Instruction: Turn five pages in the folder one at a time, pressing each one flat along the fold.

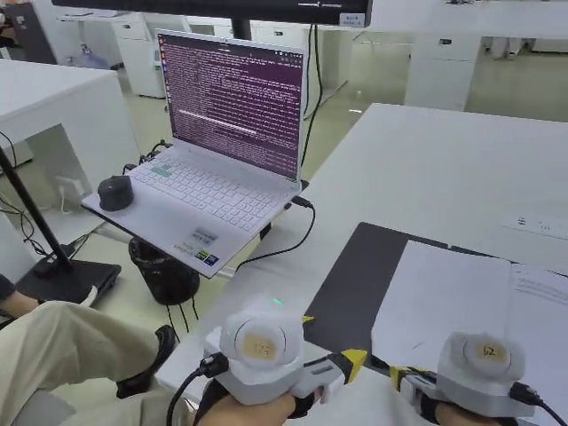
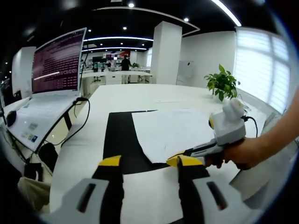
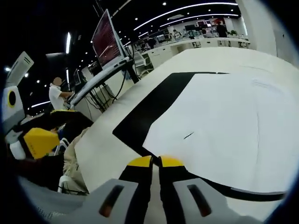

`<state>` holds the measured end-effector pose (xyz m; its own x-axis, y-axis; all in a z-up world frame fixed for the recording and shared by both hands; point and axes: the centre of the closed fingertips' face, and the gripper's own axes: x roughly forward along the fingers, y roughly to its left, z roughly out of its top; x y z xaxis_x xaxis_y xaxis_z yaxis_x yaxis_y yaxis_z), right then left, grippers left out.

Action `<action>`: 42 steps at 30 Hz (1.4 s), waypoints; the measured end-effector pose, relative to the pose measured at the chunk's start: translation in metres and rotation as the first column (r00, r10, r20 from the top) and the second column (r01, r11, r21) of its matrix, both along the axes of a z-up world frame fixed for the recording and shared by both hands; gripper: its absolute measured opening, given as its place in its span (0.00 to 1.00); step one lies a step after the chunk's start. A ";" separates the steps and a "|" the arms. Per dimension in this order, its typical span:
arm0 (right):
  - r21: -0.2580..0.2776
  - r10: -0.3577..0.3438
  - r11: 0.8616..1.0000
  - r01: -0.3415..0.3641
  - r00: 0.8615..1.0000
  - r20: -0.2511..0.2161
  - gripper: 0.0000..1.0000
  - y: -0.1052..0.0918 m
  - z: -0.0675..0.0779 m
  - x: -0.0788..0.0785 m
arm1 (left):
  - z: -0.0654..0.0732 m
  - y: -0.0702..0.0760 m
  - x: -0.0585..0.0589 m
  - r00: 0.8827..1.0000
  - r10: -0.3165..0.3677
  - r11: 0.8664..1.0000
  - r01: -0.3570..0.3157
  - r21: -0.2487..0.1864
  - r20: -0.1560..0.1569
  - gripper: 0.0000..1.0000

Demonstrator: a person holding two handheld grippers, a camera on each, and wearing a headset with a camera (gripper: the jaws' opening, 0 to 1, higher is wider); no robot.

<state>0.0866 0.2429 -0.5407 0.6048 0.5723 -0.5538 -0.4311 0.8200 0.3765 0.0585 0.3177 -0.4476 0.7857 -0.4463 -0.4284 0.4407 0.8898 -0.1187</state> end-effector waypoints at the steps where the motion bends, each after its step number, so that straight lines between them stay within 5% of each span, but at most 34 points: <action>1: 0.009 -0.003 1.000 0.003 1.000 0.011 0.03 -0.002 0.003 0.001 | -0.003 -0.005 0.003 1.000 -0.016 1.000 0.016 0.005 -0.008 0.45; 6: 0.093 -0.076 0.993 0.069 0.994 0.077 0.00 -0.026 0.029 0.012 | -0.015 -0.029 0.021 0.997 -0.079 0.996 0.080 0.031 -0.026 0.44; 12: 0.163 -0.200 0.971 0.174 0.967 0.160 0.00 -0.064 0.056 0.033 | -0.053 -0.061 0.046 0.989 -0.105 0.993 0.110 0.043 -0.106 0.44; 19: 0.177 -0.278 0.953 0.246 0.942 0.188 0.00 -0.103 0.065 0.049 | -0.078 -0.074 0.068 0.989 -0.052 0.997 0.060 0.051 -0.139 0.40; 29: 0.160 -0.300 0.949 0.271 0.934 0.194 0.00 -0.133 0.055 0.068 | -0.109 -0.075 0.064 0.988 -0.032 0.989 0.053 0.137 -0.149 0.35; 30: 0.155 -0.298 0.950 0.271 0.934 0.197 0.00 -0.134 0.054 0.070 | -0.105 -0.075 0.069 0.995 -0.032 0.988 0.045 0.147 -0.092 0.34; 31: 0.151 -0.296 0.951 0.270 0.934 0.197 0.00 -0.136 0.052 0.072 | -0.109 -0.075 0.064 0.993 -0.022 0.989 0.038 0.140 -0.117 0.33; 32: 0.147 -0.294 0.952 0.269 0.935 0.198 0.00 -0.137 0.050 0.074 | -0.108 -0.074 0.064 0.995 -0.029 0.987 0.044 0.154 -0.094 0.33; 42: 0.136 -0.293 0.952 0.273 0.942 0.163 0.00 -0.150 0.030 0.109 | -0.107 -0.071 0.063 0.999 -0.003 0.994 0.009 0.109 -0.053 0.32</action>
